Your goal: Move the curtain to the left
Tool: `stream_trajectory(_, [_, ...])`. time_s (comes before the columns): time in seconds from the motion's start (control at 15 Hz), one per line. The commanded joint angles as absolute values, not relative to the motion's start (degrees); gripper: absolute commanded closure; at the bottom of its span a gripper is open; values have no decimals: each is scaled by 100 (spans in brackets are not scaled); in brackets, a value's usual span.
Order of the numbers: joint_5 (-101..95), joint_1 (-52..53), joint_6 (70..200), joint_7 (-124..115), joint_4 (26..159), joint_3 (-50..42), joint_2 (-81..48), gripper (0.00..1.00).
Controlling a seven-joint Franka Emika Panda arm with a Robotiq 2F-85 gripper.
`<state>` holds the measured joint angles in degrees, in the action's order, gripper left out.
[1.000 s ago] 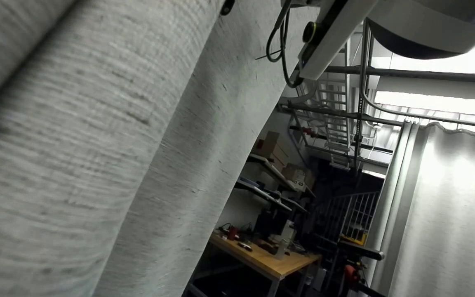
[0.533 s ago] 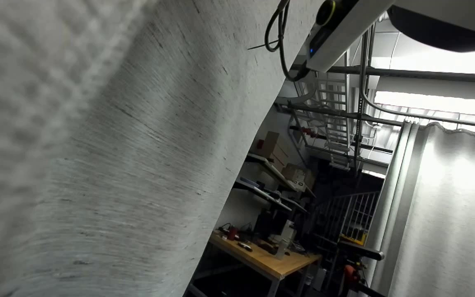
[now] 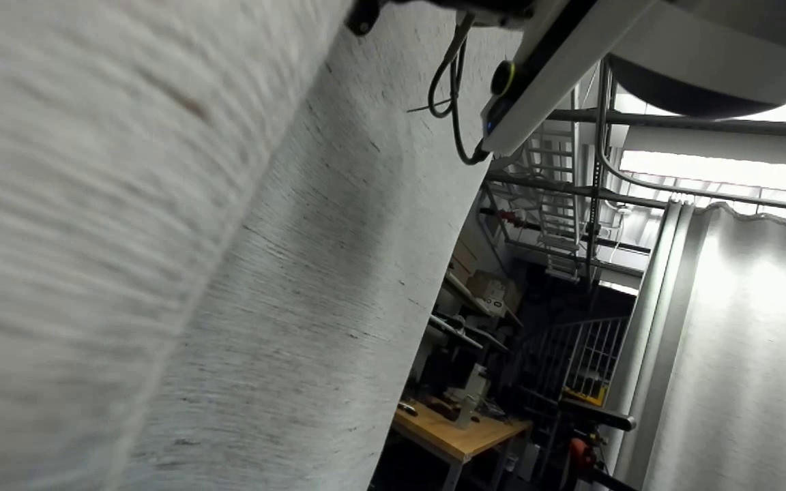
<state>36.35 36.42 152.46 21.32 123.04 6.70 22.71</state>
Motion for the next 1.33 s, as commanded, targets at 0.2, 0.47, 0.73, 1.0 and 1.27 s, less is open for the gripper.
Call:
stream_trajectory(0.2, [3723, 3544, 14864, 2486, 12518, 411, 1835, 100])
stream_trajectory(0.47, [3718, 3398, 14850, 2390, 12481, 444, 1772, 71])
stream_trajectory(0.73, [3625, 3191, 13935, 2374, 12543, 573, 1382, 43])
stream_trajectory(1.0, [3276, 2795, 13234, 2349, 12464, 838, 1078, 12])
stream_trajectory(1.27, [2216, 2277, 12955, 2137, 12614, 978, 1163, 0])
